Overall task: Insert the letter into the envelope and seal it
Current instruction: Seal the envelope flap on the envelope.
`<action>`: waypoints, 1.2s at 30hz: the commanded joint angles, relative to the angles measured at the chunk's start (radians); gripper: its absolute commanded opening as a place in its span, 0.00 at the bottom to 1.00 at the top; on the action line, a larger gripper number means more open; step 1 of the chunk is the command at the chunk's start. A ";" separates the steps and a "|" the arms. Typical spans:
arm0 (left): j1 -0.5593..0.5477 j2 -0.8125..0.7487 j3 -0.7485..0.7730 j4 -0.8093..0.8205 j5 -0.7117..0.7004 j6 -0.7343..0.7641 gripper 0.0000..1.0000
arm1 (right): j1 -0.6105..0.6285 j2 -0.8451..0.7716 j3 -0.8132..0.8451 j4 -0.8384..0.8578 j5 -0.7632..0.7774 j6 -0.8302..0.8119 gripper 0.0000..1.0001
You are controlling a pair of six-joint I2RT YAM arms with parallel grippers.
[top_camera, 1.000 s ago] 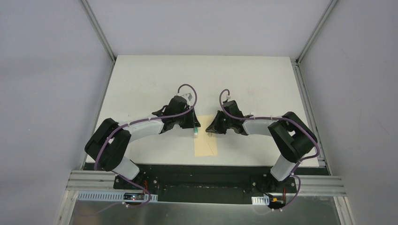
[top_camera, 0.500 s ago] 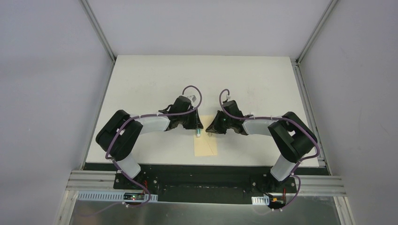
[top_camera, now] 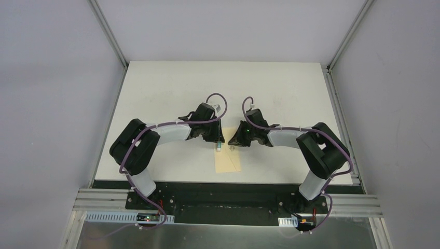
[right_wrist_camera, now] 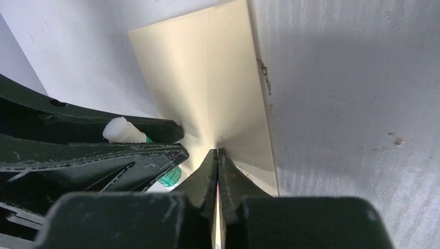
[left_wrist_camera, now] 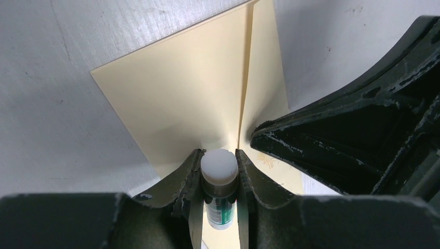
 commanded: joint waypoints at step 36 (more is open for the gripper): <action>0.015 -0.042 -0.125 -0.023 -0.240 -0.270 0.00 | 0.013 0.034 0.037 -0.074 0.035 -0.041 0.00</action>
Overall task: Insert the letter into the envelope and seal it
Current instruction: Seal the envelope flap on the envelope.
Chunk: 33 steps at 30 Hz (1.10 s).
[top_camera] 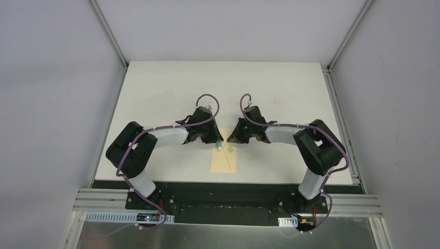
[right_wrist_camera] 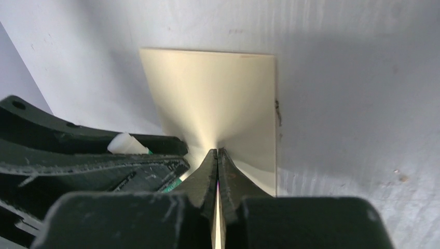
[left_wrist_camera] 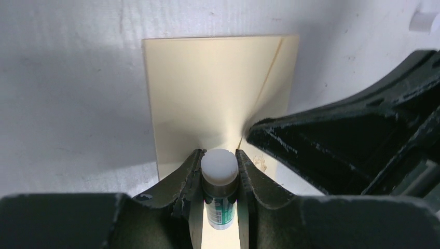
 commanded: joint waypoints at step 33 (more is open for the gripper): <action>0.013 -0.219 -0.159 0.026 -0.082 0.133 0.00 | 0.051 0.021 0.124 -0.201 0.034 -0.191 0.00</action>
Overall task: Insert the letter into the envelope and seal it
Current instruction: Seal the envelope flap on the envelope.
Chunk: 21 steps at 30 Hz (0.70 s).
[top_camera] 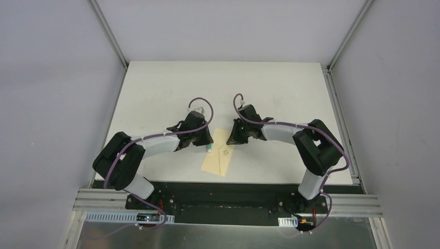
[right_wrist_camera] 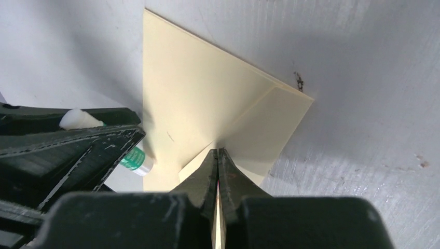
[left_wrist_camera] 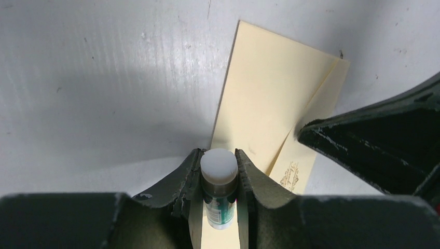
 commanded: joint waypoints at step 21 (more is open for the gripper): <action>-0.078 -0.077 -0.121 -0.036 -0.159 -0.262 0.00 | 0.023 -0.141 0.113 -0.222 0.056 -0.101 0.13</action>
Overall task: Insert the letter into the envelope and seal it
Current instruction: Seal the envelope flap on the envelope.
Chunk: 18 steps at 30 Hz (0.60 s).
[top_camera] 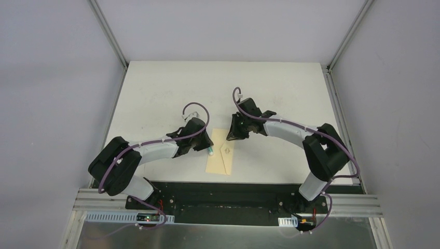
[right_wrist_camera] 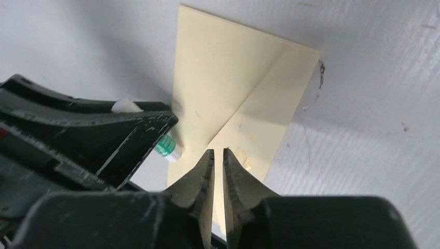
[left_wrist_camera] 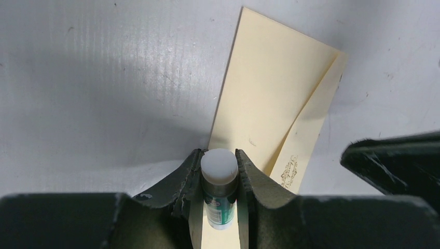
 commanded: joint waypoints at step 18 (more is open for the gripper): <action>-0.049 -0.003 -0.037 -0.048 -0.092 -0.130 0.00 | 0.108 0.056 -0.077 0.139 -0.008 0.139 0.09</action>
